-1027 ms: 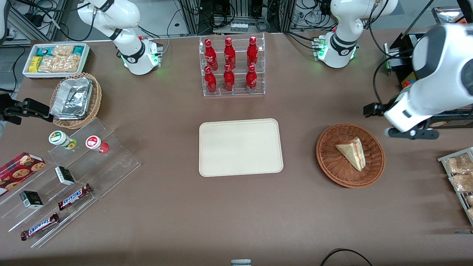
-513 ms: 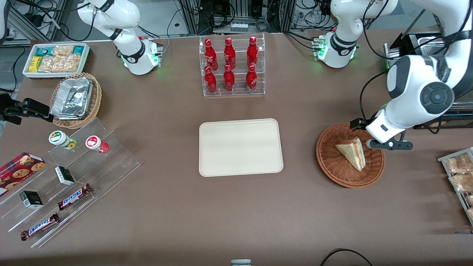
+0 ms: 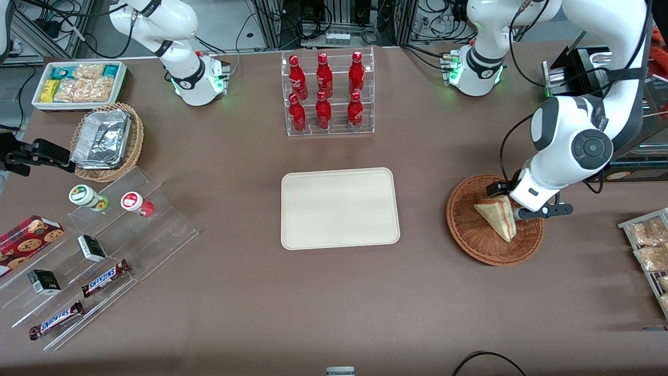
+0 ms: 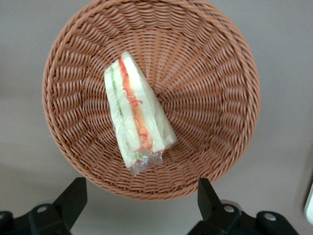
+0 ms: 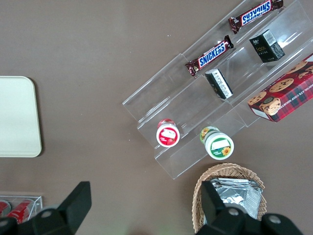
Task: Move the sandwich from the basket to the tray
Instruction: 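Lower the open left gripper around the sandwich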
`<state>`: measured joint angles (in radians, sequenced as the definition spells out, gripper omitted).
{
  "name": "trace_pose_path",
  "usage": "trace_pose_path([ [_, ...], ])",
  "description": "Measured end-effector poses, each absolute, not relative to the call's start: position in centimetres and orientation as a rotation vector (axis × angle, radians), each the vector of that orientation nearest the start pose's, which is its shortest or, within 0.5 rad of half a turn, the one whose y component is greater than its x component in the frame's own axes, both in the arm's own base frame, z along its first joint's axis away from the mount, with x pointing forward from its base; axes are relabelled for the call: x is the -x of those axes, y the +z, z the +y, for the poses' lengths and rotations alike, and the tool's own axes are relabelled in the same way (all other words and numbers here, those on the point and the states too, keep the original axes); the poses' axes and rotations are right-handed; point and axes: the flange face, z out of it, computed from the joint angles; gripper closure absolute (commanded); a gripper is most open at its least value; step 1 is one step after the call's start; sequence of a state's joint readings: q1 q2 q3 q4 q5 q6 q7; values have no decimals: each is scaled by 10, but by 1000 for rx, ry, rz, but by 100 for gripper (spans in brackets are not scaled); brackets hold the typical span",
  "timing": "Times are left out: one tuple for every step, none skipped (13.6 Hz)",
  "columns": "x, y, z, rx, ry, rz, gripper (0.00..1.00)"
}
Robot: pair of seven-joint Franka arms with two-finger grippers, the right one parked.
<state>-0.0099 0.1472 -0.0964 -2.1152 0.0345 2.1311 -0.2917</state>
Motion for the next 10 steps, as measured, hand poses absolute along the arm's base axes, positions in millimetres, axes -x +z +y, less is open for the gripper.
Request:
trace_pose_path([
  [-548,332,-56,3076,187,-344,0],
  [-550,330,-57,3065,171,-433,0],
  [-552,329,-57,3052,148,-529,0],
  [-554,327,-57,3041,131,-604,0],
  [-555,324,-57,3033,124,-649,0],
  [-556,321,-57,3028,122,-675,0],
  [-557,317,-56,3027,116,-688,0],
  [-557,313,-56,3027,115,-694,0],
  [-557,307,-54,3027,111,-702,0],
  [-555,301,-51,3026,104,-714,0],
])
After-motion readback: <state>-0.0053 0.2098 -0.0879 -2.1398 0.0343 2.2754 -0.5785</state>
